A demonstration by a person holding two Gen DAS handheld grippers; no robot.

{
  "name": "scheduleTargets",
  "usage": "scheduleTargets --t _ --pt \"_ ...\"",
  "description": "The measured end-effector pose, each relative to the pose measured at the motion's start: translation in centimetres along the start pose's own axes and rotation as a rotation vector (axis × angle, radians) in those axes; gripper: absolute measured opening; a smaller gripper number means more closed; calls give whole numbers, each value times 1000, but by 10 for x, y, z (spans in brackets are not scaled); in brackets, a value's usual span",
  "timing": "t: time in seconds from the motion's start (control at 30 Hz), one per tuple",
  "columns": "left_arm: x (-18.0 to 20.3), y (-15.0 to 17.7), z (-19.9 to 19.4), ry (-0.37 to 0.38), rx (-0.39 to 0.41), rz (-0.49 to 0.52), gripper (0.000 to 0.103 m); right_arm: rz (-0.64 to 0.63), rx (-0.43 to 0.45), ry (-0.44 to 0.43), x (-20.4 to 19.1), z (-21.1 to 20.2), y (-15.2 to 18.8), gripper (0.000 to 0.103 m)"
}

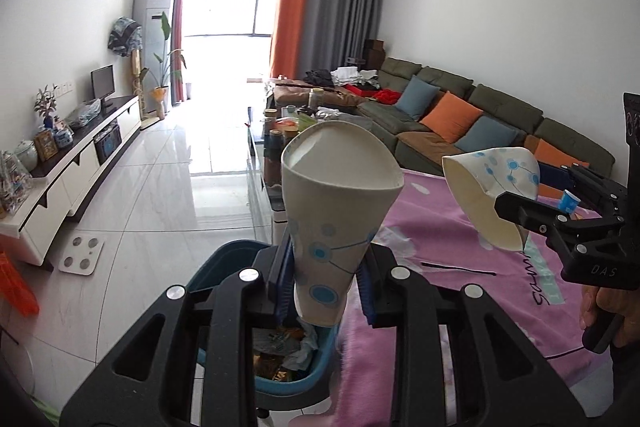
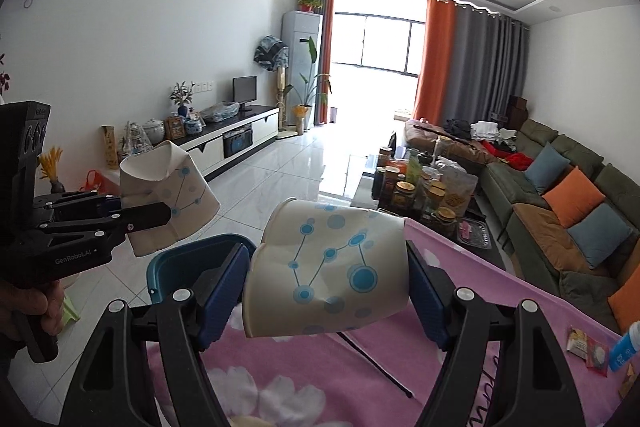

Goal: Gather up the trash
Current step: 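Carry both blue-dotted paper cups over the teal bin with both tools, then open both tools to drop the cups into the teal bin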

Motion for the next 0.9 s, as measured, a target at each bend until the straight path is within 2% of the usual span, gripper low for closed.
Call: scheduleTargets --t 0.17,0.37,0.63,0.67,0.8,0.9 --pt "-53 13 9 -67 -29 -56 27 -6 -65 -111 -21 49 -12 74" --pt "-87 48 35 -105 -108 -83 28 9 -180 -209 -41 110 -9 74" --pt "-84 87 109 -111 -219 -115 27 -17 -352 -243 -62 175 16 74" --pt "-84 91 119 -130 -230 -101 26 -17 -383 -242 -63 183 19 74" --pt "-82 107 160 -143 -287 -95 25 -31 -454 -228 -69 208 28 74" --pt "-82 112 174 -148 -299 -100 25 -44 -482 -231 -74 216 33 74"
Point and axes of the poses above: each gripper's, at about its wrist camera, not at the fingertips, and z roughly the way its jaws point, x to its right, y to its underside, the point moved 6 cm from there along z, roughly the way its jaws point, and after that the axes turned 13 degrees about -y, right-handed, at the moved point
